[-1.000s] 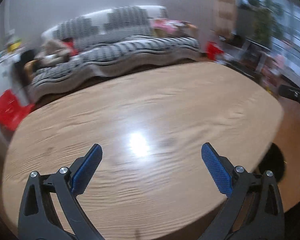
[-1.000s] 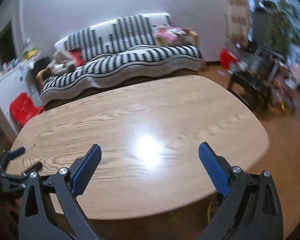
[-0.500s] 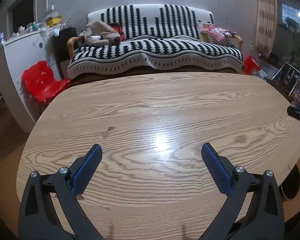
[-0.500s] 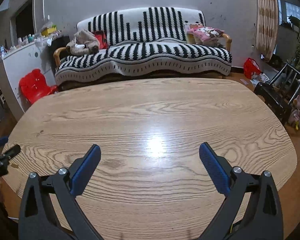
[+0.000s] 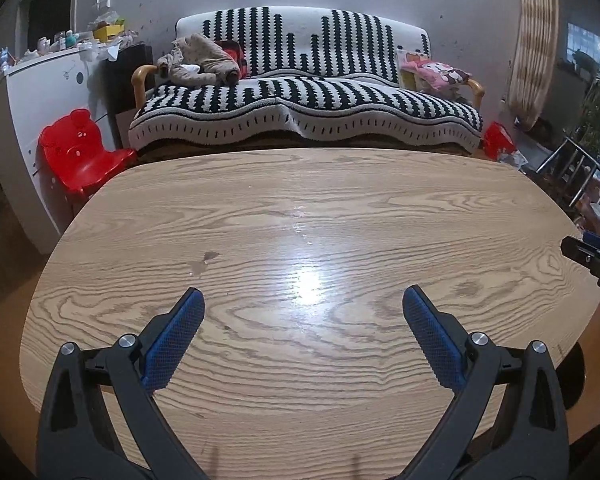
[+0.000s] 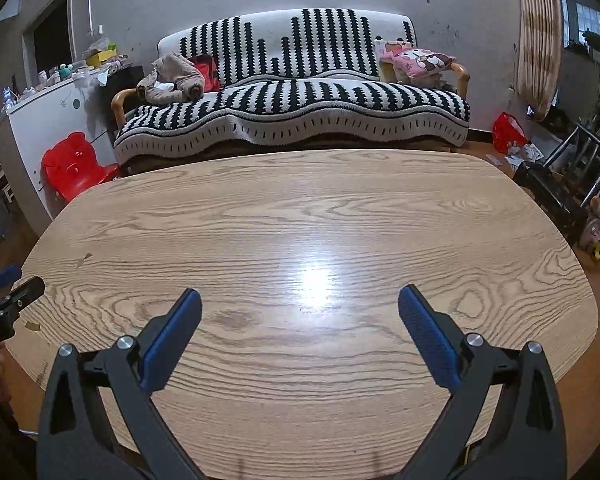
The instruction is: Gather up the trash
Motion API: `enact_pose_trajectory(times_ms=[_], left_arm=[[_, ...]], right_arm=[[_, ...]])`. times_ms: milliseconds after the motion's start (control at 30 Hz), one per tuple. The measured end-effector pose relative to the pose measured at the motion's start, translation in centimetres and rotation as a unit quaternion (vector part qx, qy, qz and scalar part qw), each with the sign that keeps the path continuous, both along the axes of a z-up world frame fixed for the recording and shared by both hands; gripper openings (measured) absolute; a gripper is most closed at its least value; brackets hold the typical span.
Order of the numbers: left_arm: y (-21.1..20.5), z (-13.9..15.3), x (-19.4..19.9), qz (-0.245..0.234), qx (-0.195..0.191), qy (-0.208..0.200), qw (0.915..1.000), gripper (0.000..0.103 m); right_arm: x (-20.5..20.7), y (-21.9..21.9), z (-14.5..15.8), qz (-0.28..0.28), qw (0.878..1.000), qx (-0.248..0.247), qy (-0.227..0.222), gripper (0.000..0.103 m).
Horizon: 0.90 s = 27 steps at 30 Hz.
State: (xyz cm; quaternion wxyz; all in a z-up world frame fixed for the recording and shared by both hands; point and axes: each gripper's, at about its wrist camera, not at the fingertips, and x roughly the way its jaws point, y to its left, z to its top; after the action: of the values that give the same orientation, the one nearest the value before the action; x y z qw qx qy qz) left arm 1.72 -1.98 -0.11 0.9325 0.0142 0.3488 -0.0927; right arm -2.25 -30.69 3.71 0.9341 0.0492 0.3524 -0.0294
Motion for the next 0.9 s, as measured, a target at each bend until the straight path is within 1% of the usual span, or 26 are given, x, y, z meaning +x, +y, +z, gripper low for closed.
enact_pose_trajectory(times_ms=[167,900], left_arm=[[0.01,-0.13,0.09,0.005,-0.005,0.004,1.0,0.096],[-0.04,-0.12,0.22,0.006,-0.005,0.006,1.0,0.096]], right_arm=[[-0.27,-0.3,-0.14,0.001,1.0,0.003,0.0,0.095],[-0.47,-0.34,-0.24,0.001,1.0,0.001,0.005,0.095]])
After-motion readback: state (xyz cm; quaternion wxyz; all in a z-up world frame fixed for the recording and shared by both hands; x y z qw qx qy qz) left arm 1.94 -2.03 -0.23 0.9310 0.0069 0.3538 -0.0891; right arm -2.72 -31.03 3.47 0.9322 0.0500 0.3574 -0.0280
